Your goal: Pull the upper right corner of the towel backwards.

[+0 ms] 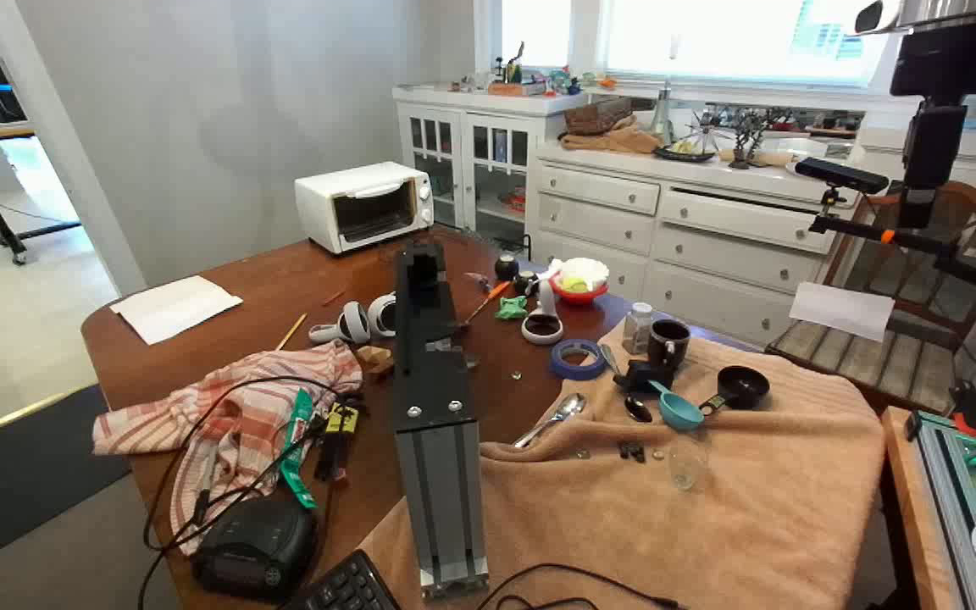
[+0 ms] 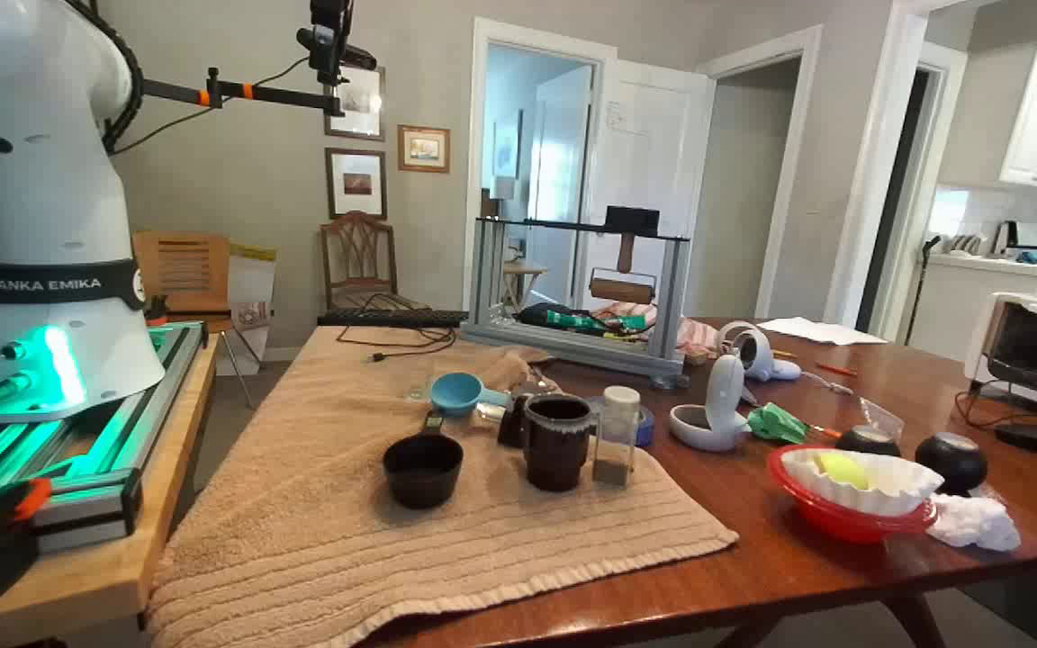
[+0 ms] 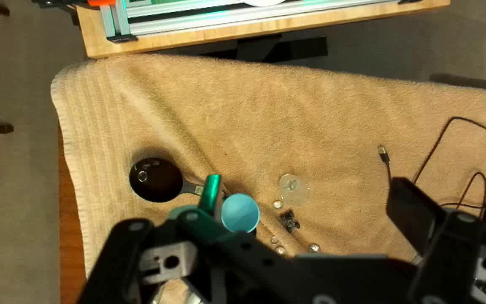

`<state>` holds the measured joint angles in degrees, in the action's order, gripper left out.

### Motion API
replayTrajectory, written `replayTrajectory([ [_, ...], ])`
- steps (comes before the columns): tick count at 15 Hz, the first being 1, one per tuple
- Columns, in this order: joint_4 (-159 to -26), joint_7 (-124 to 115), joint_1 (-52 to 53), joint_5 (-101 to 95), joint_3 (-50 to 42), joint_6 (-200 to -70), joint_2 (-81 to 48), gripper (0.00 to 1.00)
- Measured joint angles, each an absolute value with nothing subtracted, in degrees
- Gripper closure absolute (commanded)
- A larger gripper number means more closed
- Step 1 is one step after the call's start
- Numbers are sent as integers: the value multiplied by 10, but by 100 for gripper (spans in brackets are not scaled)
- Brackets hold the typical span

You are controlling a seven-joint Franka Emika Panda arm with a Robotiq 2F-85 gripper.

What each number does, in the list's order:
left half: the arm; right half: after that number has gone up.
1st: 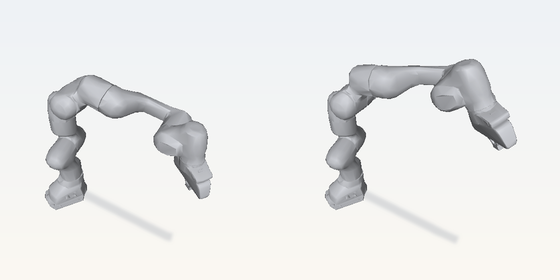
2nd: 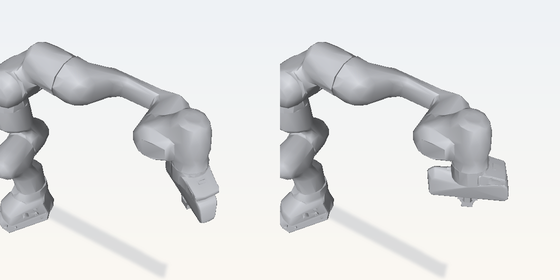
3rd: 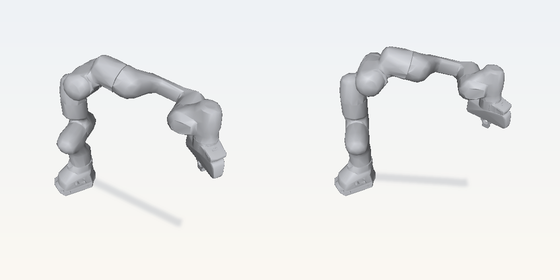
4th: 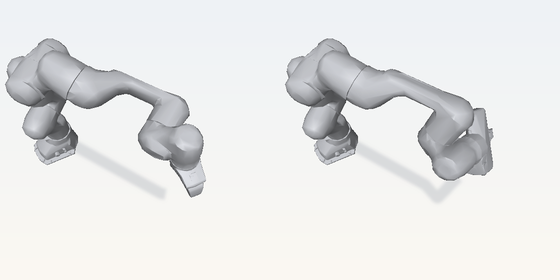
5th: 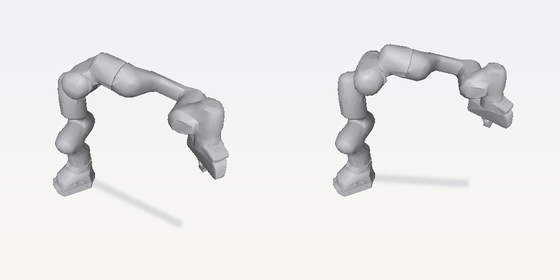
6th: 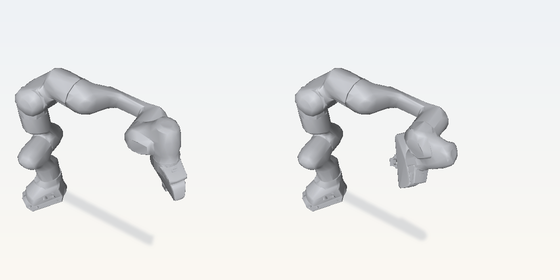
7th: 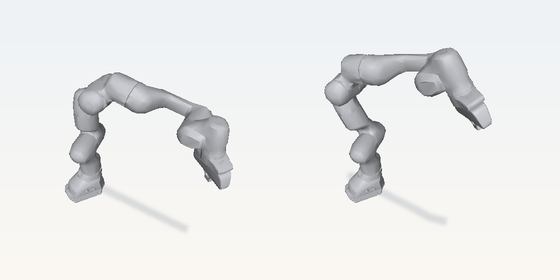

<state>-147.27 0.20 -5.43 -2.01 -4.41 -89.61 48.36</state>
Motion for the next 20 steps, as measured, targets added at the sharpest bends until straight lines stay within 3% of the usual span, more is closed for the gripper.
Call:
replayTrajectory([
  [12,-1472,10,-52,-18,-48,-906,483,0],
  [20,-1425,116,-37,-17,-95,-1079,402,0],
])
